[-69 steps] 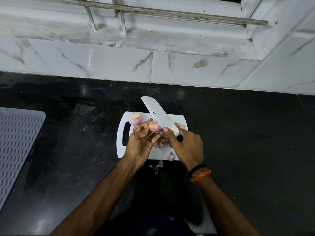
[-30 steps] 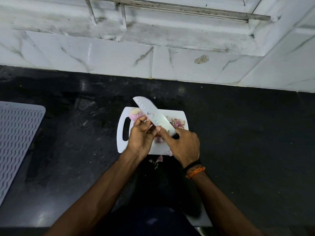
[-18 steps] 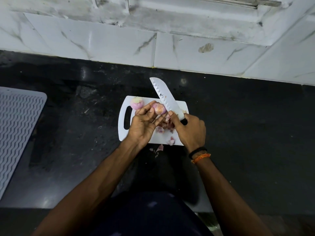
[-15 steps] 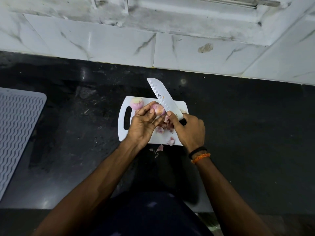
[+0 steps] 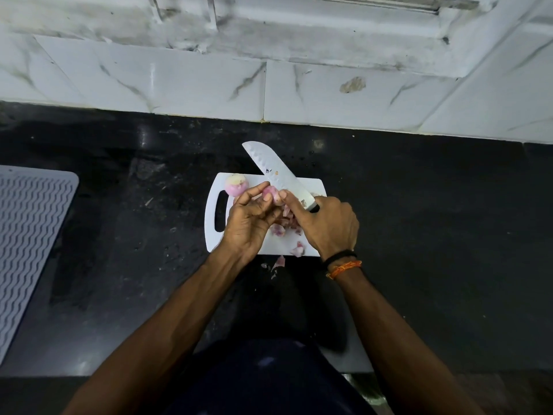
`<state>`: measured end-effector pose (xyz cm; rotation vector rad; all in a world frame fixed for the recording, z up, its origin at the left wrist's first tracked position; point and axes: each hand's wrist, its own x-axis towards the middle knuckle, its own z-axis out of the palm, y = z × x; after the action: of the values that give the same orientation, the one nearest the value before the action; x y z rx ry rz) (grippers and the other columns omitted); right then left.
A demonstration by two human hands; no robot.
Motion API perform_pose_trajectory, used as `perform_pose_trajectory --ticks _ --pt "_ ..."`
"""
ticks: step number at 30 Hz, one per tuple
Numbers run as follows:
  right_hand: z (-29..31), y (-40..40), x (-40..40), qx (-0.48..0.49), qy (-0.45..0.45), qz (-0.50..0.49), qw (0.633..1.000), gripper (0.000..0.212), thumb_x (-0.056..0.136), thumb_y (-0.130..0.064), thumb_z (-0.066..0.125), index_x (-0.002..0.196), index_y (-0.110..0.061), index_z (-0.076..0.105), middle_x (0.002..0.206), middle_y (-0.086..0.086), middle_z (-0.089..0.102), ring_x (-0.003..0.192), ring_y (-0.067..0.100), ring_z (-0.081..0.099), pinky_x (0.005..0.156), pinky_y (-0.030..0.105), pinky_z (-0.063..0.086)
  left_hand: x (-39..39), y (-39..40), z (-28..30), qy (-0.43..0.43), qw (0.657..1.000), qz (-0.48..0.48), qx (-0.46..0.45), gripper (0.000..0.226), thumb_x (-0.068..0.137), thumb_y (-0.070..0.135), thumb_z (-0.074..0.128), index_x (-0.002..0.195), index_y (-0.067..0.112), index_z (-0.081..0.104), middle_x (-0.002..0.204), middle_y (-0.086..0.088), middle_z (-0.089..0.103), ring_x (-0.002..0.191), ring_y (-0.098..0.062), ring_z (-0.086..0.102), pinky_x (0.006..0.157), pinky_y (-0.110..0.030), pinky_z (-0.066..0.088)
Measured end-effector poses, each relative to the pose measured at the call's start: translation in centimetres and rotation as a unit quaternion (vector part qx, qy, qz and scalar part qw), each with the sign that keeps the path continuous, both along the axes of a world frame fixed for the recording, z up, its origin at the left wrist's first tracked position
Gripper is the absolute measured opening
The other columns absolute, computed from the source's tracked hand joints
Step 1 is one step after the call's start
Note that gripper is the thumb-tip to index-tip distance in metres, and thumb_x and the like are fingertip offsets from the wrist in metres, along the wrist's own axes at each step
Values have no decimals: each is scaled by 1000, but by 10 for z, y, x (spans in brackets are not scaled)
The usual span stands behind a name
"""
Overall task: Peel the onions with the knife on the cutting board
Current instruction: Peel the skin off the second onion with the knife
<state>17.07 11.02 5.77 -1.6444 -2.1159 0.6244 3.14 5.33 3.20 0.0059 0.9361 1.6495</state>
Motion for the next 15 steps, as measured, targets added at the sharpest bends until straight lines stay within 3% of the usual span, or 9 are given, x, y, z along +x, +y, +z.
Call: perform_pose_trajectory --ticks 2,6,8,10,12,15 --pt "-3 -2 -1 6 4 18 1000 74 72 -94 41 71 -25 69 60 -10 62 59 9 60 52 24 43 0 2 -2 -20 1000 23 -7 32 91 -3 56 122 3 56 105 -12 68 92 -22 70 77 -33 59" --pt "-4 -11 1 8 24 51 998 58 77 -83 53 53 -31 51 48 -12 50 48 4 51 48 17 29 -2 1 -3 -35 999 28 10 32 92 -9 46 119 5 56 116 -17 64 105 -30 65 76 -35 60" --pt "-7 -10 4 15 30 32 999 60 78 -82 53 63 -25 64 52 -10 56 49 5 53 49 18 31 -3 1 1 -46 998 28 17 32 92 -9 48 120 4 56 111 -14 69 102 -28 68 79 -36 61" --pt "-8 -5 7 10 46 9 999 57 81 -76 58 81 -21 74 65 -7 67 57 6 59 49 18 36 -3 1 5 -52 998 27 24 37 87 -4 56 123 3 59 112 -13 71 101 -26 71 93 -39 58" --pt "-8 0 11 -15 60 -1 998 54 83 -71 60 94 -20 76 79 -8 73 67 7 64 54 16 41 -3 1 7 -48 998 22 26 48 84 1 60 131 1 56 125 -19 66 112 -31 67 103 -43 51" --pt "-9 5 13 -38 53 0 998 56 85 -70 58 100 -19 75 87 -5 74 73 10 66 60 23 50 -2 1 7 -52 998 15 25 56 83 3 61 138 -2 51 128 -23 63 114 -35 65 105 -44 49"
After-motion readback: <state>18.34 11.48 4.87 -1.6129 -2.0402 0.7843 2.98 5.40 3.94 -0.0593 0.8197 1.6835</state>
